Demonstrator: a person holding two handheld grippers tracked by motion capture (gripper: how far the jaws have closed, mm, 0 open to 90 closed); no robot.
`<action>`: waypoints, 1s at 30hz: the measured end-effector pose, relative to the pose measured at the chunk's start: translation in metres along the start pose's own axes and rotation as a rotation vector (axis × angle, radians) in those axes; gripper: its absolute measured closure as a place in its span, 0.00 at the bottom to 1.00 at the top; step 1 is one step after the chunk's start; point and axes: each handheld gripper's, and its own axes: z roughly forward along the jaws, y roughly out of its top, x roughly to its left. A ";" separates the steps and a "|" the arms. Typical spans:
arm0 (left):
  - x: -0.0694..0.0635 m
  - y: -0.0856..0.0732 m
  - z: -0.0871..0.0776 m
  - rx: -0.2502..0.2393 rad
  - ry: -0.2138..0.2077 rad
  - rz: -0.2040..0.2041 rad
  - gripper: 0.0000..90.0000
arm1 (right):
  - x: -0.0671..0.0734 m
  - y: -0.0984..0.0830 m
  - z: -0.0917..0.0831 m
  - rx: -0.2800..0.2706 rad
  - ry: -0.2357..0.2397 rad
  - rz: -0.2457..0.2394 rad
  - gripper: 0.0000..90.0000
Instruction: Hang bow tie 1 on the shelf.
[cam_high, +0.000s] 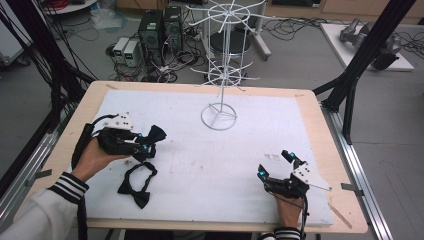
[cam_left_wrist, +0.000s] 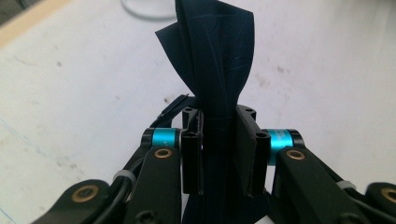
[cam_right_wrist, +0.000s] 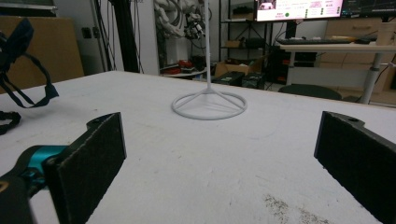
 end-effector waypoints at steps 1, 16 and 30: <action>0.002 0.001 -0.002 -0.018 -0.002 -0.006 0.82 | 0.000 0.000 0.000 0.001 -0.001 0.001 0.02; 0.016 0.011 -0.011 -0.123 0.002 -0.051 0.82 | 0.000 0.000 -0.001 0.004 0.000 0.011 0.02; 0.035 0.031 -0.014 -0.218 -0.032 -0.081 0.82 | 0.000 0.000 -0.001 -0.001 0.001 0.010 0.02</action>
